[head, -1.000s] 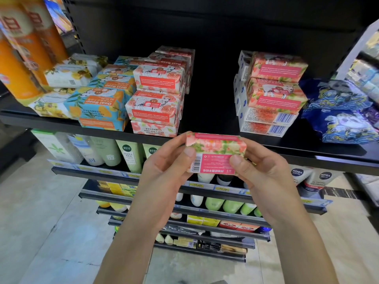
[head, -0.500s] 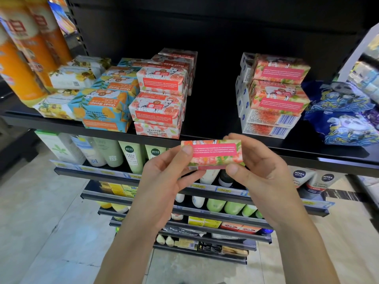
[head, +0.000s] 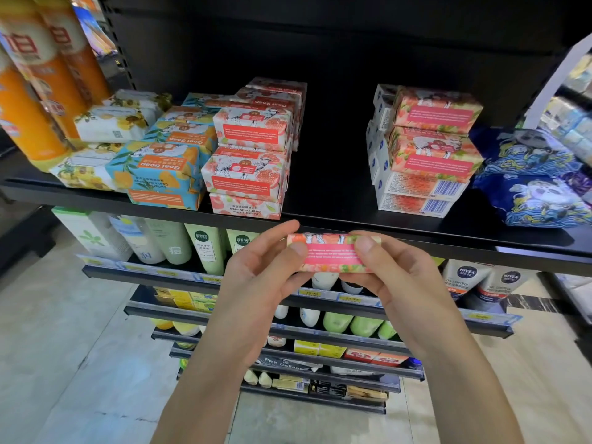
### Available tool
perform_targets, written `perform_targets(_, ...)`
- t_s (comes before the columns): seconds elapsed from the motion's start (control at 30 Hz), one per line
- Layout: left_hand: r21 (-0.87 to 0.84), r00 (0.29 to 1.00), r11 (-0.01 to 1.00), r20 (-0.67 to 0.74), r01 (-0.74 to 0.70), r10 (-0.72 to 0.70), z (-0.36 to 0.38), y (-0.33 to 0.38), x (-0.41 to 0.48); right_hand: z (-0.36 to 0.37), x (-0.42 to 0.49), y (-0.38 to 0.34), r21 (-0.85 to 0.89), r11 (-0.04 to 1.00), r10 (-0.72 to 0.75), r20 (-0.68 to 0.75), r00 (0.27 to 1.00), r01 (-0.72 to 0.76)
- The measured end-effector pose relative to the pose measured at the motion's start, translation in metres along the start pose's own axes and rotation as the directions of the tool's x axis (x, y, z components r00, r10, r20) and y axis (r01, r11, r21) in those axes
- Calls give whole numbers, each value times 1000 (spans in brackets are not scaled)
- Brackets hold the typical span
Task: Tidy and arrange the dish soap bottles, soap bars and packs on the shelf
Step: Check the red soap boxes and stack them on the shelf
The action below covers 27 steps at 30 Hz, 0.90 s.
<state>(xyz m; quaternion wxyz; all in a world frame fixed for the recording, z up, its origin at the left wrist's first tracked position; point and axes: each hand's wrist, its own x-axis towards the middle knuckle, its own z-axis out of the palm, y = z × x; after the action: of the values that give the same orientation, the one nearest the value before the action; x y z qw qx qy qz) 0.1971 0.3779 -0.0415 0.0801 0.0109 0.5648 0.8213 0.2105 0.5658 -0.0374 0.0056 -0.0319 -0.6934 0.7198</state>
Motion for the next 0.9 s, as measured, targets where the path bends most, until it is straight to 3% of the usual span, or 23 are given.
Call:
perform_targets(0.27,28,1000,1000,20,11,-12,-2,1,3,-4,0,5,115,990,-84,1,996,83)
perform_targets(0.6,-5,1000,1000,1,-14,14,-2,-5,8,-11,3,8,71,968,-247,75,966,241)
perform_targets(0.73,1,998,999,-27,-51,51,-2,-9,11,-10,3,5,-190,937,-279,99,955,293)
perform_targets(0.9,18,996,996,-24,-83,83,0,-8,13,-6,10,8,-571,737,-389,82,918,363)
